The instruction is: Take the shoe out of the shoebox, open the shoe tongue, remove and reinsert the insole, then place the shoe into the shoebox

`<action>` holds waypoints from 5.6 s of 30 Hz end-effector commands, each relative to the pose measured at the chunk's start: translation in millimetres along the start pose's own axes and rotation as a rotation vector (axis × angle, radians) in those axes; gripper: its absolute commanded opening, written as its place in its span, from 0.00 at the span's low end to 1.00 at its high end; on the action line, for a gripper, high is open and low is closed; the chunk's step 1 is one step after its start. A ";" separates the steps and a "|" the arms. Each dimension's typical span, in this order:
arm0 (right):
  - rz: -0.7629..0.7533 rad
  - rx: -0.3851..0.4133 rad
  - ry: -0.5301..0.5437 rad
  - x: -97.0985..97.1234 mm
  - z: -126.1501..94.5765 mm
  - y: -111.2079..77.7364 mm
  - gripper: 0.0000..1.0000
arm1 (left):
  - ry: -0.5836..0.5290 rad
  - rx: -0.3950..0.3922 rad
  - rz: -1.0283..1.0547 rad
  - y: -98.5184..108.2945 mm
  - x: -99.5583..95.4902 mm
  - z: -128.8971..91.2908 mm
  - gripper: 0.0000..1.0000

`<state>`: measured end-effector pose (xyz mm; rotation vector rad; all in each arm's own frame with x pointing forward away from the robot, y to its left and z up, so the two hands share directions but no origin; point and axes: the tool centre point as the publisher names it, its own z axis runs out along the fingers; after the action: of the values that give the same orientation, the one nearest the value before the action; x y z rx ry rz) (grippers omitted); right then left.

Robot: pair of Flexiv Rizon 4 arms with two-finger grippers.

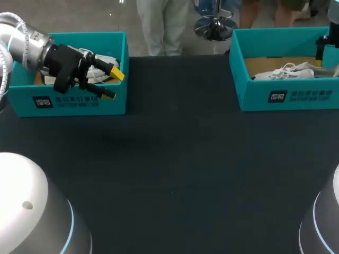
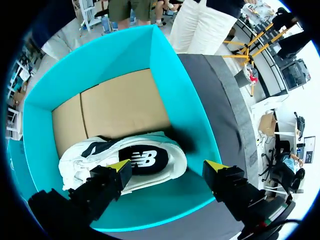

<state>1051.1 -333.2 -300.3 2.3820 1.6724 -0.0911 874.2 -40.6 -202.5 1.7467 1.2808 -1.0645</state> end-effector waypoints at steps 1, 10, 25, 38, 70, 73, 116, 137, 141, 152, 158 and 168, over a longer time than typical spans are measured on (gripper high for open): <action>-0.004 -0.017 0.033 0.2 -26.0 -8.7 0.92 | 0.002 0.001 0.001 0.0 -0.1 -0.2 1.00; -0.061 -0.043 0.108 12.1 -69.8 -20.3 1.00 | 0.002 0.001 0.001 0.0 -0.1 -0.2 1.00; -0.142 0.007 0.177 34.7 -105.1 -66.1 1.00 | 0.002 0.001 0.001 0.0 -0.1 -0.2 1.00; -0.146 0.009 0.174 38.3 -107.4 -72.2 1.00 | 0.002 0.001 0.001 0.0 -0.1 -0.2 1.00; -0.528 -0.056 0.193 81.1 -144.9 -184.3 1.00 | 0.002 0.001 0.001 0.0 -0.1 -0.2 1.00; -0.540 -0.049 0.203 84.6 -143.5 -186.2 1.00 | 0.002 0.001 0.001 0.0 -0.1 -0.2 1.00; -0.540 -0.049 0.203 84.6 -143.5 -186.2 1.00 | 0.923 -0.152 -0.084 95.9 90.0 -137.2 1.00; -0.540 -0.049 0.203 84.6 -143.5 -186.2 1.00 | 0.955 -0.159 -0.106 96.6 94.3 -140.6 1.00; -0.540 -0.049 0.203 84.6 -143.5 -186.2 1.00 | 1.006 -0.173 -0.112 102.0 106.1 -157.7 1.00; -0.540 -0.049 0.203 84.6 -143.5 -186.2 1.00 | 1.134 -0.184 -0.170 140.3 150.6 -191.4 1.00; -0.540 -0.049 0.203 84.6 -143.5 -186.2 1.00 | 1.166 -0.178 -0.213 156.5 171.6 -206.3 1.00; -0.540 -0.049 0.203 84.6 -143.5 -186.2 1.00 | 1.218 -0.185 -0.254 175.7 197.0 -238.9 1.00</action>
<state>894.4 -163.6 -204.1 1.8935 2.3421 0.1076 1112.6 196.8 -269.6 2.1343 2.2207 0.1999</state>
